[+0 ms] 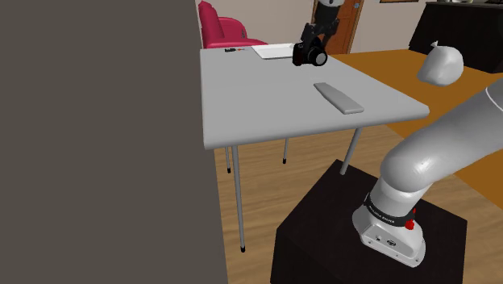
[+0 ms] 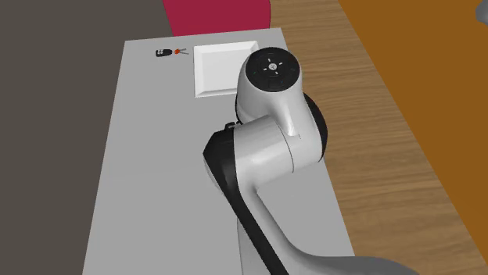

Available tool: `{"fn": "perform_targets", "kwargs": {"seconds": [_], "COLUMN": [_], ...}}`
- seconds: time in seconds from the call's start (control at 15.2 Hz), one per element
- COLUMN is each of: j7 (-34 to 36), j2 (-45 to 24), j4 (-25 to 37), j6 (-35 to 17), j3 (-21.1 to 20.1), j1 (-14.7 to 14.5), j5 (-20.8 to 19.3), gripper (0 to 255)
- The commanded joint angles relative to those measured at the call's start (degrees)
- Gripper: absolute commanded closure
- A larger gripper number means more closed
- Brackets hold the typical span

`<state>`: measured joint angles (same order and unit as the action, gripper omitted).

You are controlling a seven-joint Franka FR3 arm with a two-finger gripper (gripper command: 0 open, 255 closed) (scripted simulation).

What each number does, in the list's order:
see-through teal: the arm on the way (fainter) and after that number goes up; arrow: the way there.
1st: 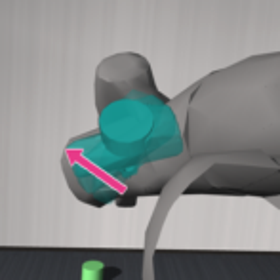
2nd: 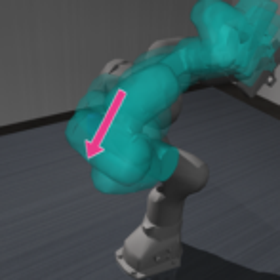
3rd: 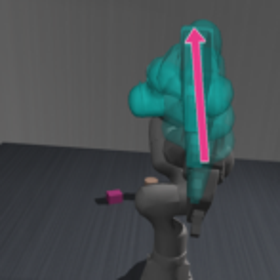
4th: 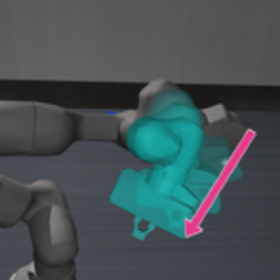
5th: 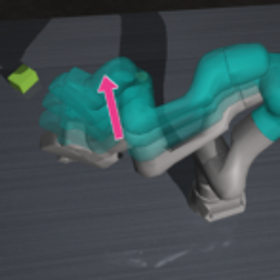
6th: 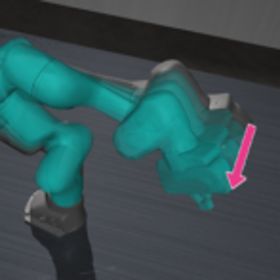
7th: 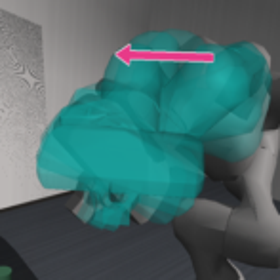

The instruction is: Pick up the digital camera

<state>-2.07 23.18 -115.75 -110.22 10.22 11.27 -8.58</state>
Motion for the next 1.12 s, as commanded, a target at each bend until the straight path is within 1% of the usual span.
{"fn": "perform_targets", "kwargs": {"seconds": [0.0,0.26,0.73,0.86,0.92,1.06], "j7": [-0.2,-0.4,0.1,0.1,0.2,0.2], "j2": [-3.0,-8.0,-7.4,-7.3,-7.4,-7.4], "j4": [2.4,7.4,1.3,0.8,0.9,0.9], "j6": [-1.4,-2.9,-8.3,-8.7,-8.7,-8.7], "j3": [1.6,4.3,4.5,4.5,4.4,4.4], "j1": [0.9,2.4,2.6,2.6,2.5,2.5], "j5": [0.2,1.1,0.7,0.6,0.6,0.6], "gripper": [0,0,0,0,255,255]}}
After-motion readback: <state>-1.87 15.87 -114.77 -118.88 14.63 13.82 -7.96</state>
